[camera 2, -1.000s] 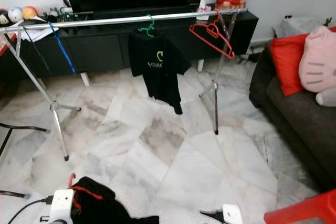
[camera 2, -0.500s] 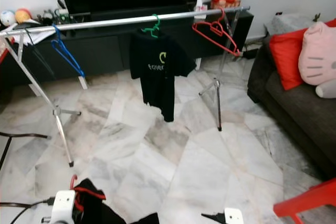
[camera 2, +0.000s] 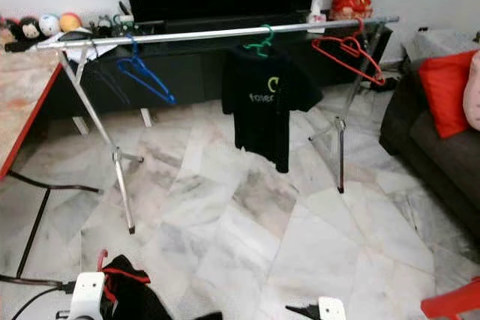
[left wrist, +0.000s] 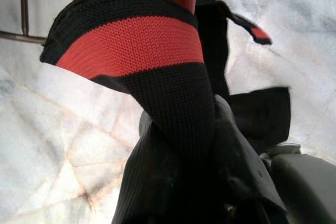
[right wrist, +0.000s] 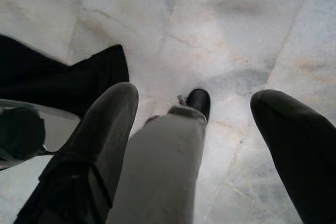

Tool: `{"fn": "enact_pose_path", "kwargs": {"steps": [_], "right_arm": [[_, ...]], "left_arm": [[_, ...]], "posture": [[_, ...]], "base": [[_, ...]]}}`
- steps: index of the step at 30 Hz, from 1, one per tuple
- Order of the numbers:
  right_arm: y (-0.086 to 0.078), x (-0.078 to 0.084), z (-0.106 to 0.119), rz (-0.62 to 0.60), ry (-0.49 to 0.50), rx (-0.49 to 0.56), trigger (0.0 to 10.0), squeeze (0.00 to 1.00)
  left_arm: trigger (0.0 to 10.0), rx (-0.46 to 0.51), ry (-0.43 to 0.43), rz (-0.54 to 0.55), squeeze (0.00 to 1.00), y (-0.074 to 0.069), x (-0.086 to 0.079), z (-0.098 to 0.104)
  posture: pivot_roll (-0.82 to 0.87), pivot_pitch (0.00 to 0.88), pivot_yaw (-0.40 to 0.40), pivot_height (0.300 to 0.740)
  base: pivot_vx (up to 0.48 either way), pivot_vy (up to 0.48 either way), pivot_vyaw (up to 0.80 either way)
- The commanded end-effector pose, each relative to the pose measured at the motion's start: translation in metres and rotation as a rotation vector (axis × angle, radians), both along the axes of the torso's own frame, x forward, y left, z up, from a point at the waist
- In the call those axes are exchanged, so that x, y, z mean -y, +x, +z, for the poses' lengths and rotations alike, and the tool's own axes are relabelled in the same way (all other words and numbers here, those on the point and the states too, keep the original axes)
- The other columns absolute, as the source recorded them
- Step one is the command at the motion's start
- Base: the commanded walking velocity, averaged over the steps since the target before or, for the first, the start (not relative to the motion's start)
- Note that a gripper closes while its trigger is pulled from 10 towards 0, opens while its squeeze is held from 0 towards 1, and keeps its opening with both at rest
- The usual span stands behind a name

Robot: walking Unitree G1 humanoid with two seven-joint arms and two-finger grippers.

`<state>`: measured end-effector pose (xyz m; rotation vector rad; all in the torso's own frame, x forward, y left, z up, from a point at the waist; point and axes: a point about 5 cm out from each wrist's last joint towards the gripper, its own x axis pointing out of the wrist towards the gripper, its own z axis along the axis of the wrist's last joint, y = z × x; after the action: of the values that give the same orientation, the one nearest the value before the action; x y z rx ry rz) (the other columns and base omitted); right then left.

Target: Hang hanger

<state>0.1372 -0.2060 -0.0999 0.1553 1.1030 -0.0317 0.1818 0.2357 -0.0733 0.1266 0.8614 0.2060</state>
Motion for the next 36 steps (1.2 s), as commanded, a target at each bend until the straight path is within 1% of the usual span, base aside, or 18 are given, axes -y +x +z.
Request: {"fn": "enact_pose_path", "kwargs": {"steps": [1, 5, 8, 9, 10, 12, 13, 15, 16, 17, 18, 24, 33, 36], "right_arm": [[0.002, 0.002, 0.001, -0.015, -0.003, 0.013, 10.0, 0.0], [0.002, 0.002, 0.001, -0.016, -0.004, 0.015, 10.0, 0.0], [0.002, 0.001, 0.001, -0.021, -0.008, 0.018, 10.0, 0.0], [0.002, 0.001, 0.001, -0.021, -0.008, 0.018, 10.0, 0.0], [0.002, 0.001, 0.001, -0.026, -0.01, 0.02, 10.0, 0.0], [0.002, 0.001, 0.001, -0.028, -0.011, 0.021, 10.0, 0.0], [0.003, 0.001, 0.001, -0.027, -0.011, 0.022, 10.0, 0.0], [0.003, 0.001, 0.001, -0.027, -0.011, 0.022, 10.0, 0.0], [0.003, 0.0, 0.001, -0.026, -0.01, 0.023, 10.0, 0.0], [0.003, 0.0, 0.001, -0.026, -0.01, 0.023, 10.0, 0.0], [0.003, 0.0, 0.001, -0.026, -0.009, 0.023, 10.0, 0.0], [0.003, -0.001, 0.001, -0.032, -0.008, 0.025, 10.0, 0.0], [0.004, -0.001, 0.001, -0.046, -0.007, 0.033, 10.0, 0.0], [0.004, 0.0, 0.001, -0.053, -0.013, 0.036, 10.0, 0.0]], "left_arm": [[10.0, 0.02, 0.005, -0.014, 0.0, 0.005, -0.003, 0.003], [10.0, 0.06, -0.002, -0.043, 0.0, 0.015, -0.002, 0.009], [10.0, 0.123, 0.01, -0.057, 0.0, 0.029, -0.004, 0.019], [10.0, 0.123, 0.01, -0.057, 0.0, 0.029, -0.004, 0.019], [10.0, 0.162, 0.01, -0.063, 0.0, 0.037, -0.004, 0.024], [10.0, 0.199, 0.011, -0.071, 0.0, 0.045, -0.003, 0.03], [10.0, 0.249, 0.014, -0.084, 0.0, 0.056, -0.002, 0.038], [10.0, 0.295, 0.018, -0.098, 0.0, 0.066, -0.001, 0.046], [10.0, 0.33, 0.024, -0.116, 0.0, 0.073, 0.002, 0.053], [10.0, 0.33, 0.024, -0.116, 0.0, 0.073, 0.002, 0.053], [10.0, 0.354, 0.029, -0.13, 0.0, 0.078, 0.005, 0.056], [10.0, 0.415, 0.029, -0.172, 0.0, 0.089, 0.016, 0.065], [10.0, 0.46, 0.032, -0.2, 0.0, 0.095, 0.02, 0.072], [10.0, 0.492, 0.029, -0.212, 0.0, 0.1, 0.021, 0.077]], "posture": [[-0.02, 0.0, 0.005, 0.74], [-0.02, 0.0, 0.007, 0.74], [-0.01, 0.0, 0.01, 0.74], [-0.01, 0.0, 0.01, 0.74], [-0.01, 0.0, 0.011, 0.74], [-0.01, 0.0, 0.011, 0.74], [-0.01, 0.0, 0.012, 0.74], [-0.01, 0.0, 0.013, 0.74], [-0.01, 0.0, 0.015, 0.74], [-0.01, 0.0, 0.015, 0.74], [-0.01, 0.0, 0.016, 0.74], [0.0, 0.0, 0.02, 0.74], [0.0, 0.0, 0.021, 0.74], [0.0, 0.0, 0.021, 0.74]], "base": [[0.0, 0.0, 0.0], [0.0, 0.0, 0.0], [0.0, 0.0, 0.0], [0.0, 0.0, 0.0], [0.0, 0.0, 0.0], [0.0, 0.0, 0.0], [0.0, 0.0, 0.0], [0.0, 0.0, 0.0], [0.0, 0.0, 0.0], [0.0, 0.0, 0.0], [0.0, 0.0, 0.0], [0.0, 0.0, 0.0], [0.0, 0.0, 0.0], [0.0, 0.0, 0.0]]}}
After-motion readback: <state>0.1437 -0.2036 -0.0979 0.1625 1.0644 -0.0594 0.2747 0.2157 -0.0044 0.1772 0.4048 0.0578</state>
